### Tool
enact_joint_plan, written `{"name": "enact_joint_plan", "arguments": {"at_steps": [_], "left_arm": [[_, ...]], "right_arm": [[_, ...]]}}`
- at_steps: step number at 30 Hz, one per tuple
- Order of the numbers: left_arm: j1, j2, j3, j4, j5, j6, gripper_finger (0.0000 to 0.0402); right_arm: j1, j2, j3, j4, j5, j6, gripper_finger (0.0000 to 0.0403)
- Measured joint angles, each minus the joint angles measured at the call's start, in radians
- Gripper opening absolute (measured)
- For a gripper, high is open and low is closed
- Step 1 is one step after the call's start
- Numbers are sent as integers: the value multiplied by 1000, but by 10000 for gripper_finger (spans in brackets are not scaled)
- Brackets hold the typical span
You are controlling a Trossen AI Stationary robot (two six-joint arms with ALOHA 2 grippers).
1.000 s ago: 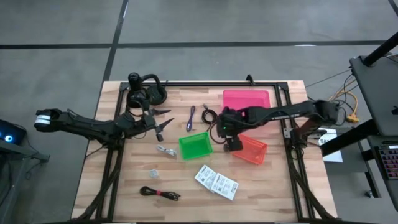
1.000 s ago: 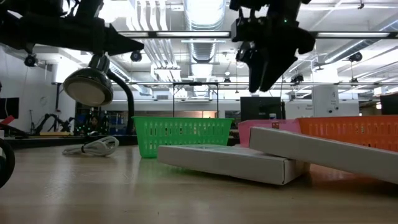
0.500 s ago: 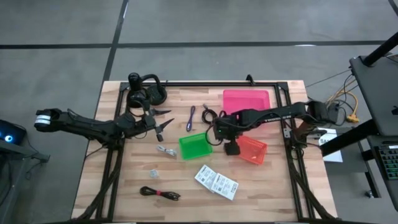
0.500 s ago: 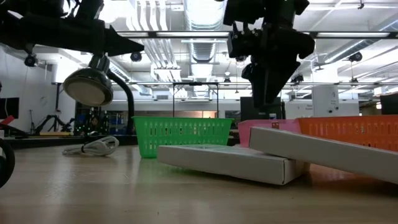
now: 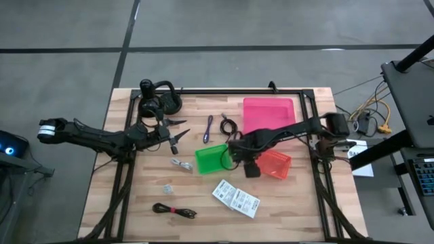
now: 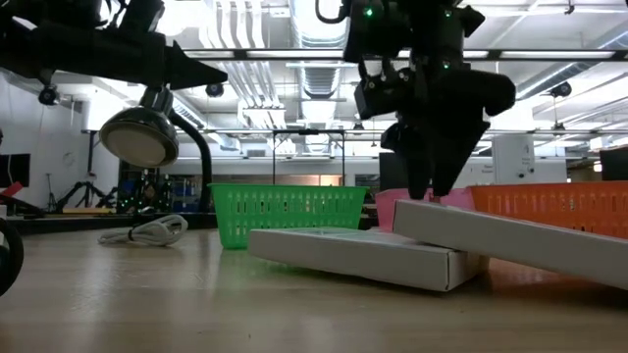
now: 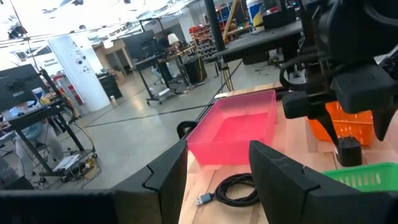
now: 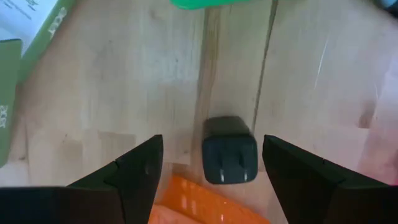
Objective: Pick and place items into bin
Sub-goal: Put the black charger adapter into the orange bin
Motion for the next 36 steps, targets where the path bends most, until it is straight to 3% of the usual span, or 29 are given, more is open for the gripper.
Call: {"name": "enact_joint_plan", "arguments": {"at_steps": [10, 36], "left_arm": [[0, 0, 0, 1, 0, 0, 158], [0, 1, 0, 0, 0, 0, 158]], "right_arm": [[0, 33, 32, -45, 62, -58, 256], [0, 34, -30, 33, 64, -94, 246]]}}
